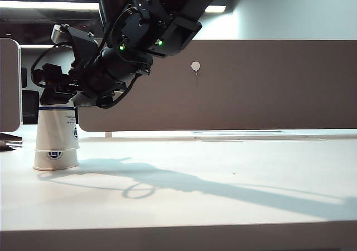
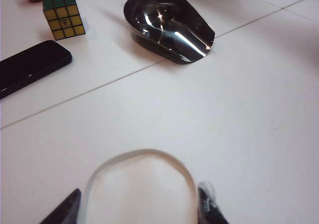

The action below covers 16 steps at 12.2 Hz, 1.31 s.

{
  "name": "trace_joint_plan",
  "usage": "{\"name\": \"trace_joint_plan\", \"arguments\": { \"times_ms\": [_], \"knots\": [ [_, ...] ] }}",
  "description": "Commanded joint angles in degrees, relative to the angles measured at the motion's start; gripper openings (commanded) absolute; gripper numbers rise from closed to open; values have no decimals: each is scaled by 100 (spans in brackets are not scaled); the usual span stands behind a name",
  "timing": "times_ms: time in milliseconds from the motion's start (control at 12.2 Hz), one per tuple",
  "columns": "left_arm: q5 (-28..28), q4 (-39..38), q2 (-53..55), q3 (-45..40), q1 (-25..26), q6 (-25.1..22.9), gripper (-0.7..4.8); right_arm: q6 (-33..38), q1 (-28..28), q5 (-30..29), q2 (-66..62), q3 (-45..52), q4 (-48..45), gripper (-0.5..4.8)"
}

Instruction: Carefully pick up the cup on the right and stack it on top of the cup on the left.

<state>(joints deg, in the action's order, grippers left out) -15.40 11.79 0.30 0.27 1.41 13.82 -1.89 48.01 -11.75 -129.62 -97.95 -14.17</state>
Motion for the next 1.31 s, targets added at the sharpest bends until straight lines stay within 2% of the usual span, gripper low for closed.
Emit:
{"name": "trace_joint_plan", "arguments": {
  "times_ms": [82,493,575,657,903,985,1149,1314],
  "knots": [
    [-31,81,2,13,-2,13,-6,-9,-2,31,-22,-24,-63,261],
    [-48,83,2,13,-2,13,-6,-7,-85,136,-146,-22,24,274],
    [-50,83,2,13,-2,13,-6,-4,-122,133,-149,-22,118,351],
    [-48,81,2,13,-2,11,-6,-7,-125,136,-146,-22,125,379],
    [-48,74,0,13,-2,11,-6,37,-249,160,-107,-22,20,379],
    [-46,72,2,13,-2,9,-6,63,-247,153,48,-24,-393,379],
    [-46,72,2,13,-2,9,-6,63,-249,157,186,-24,-586,379],
    [-46,74,2,13,-2,11,-6,107,-409,179,297,-22,-343,378]
  ]
}}
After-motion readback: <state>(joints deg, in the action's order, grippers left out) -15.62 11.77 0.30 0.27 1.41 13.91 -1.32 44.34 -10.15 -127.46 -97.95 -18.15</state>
